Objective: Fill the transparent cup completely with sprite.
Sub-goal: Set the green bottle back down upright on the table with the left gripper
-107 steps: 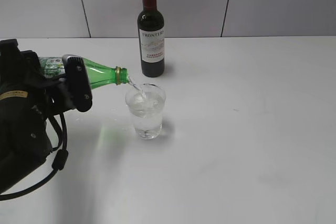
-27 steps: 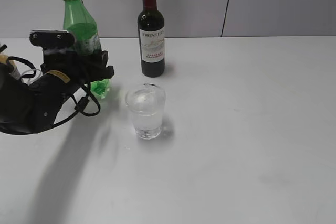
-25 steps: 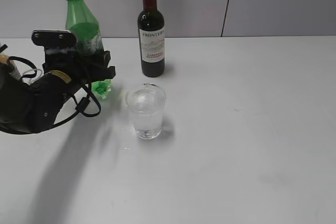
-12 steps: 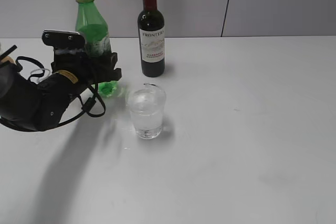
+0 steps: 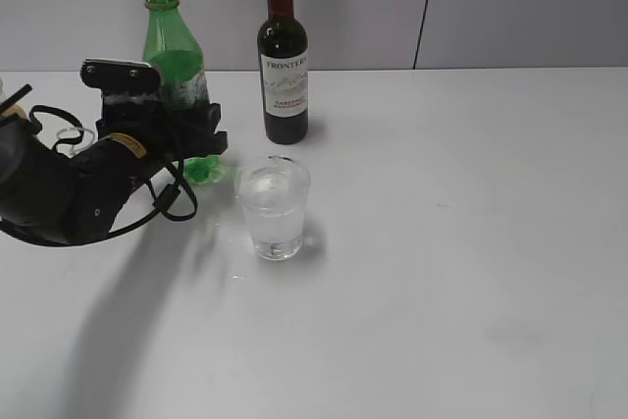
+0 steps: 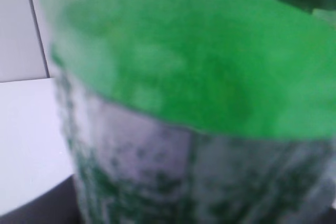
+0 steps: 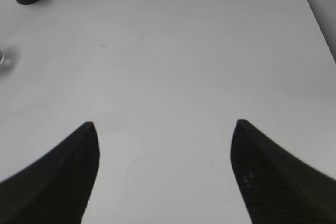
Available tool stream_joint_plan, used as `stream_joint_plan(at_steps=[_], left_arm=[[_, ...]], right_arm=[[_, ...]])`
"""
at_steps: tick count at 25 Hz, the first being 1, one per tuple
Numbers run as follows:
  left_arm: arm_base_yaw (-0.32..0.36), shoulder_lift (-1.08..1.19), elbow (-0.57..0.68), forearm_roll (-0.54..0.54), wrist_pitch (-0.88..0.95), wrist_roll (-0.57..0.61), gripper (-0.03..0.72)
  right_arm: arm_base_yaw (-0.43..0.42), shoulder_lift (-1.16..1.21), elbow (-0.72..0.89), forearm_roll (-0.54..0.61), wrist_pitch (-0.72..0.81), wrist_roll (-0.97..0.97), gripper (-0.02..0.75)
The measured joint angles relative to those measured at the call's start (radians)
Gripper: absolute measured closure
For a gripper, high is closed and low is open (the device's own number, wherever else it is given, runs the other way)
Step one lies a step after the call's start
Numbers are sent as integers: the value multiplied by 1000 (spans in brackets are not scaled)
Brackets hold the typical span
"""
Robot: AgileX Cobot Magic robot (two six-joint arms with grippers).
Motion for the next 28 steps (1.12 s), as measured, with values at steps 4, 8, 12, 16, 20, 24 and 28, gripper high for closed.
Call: stream_joint_plan(at_steps=[4, 8, 12, 16, 20, 24, 28], left_arm=[[0, 0, -3, 0, 6, 0, 81], [0, -4, 2, 0, 5, 0, 22], [0, -26, 41, 0, 1, 0, 21], [0, -61, 97, 0, -22, 1, 23], [0, -94, 157, 3, -44, 1, 31], [0, -129, 220, 47, -49, 1, 43], [0, -185, 274, 59, -51, 2, 61]], right_arm=[[0, 0, 0, 0, 0, 0, 148], [0, 0, 0, 0, 0, 0, 148], [0, 0, 0, 0, 0, 0, 148], [0, 0, 0, 0, 0, 0, 148], [0, 0, 0, 0, 0, 0, 148], [0, 0, 0, 0, 0, 0, 148], [0, 0, 0, 0, 0, 0, 148]])
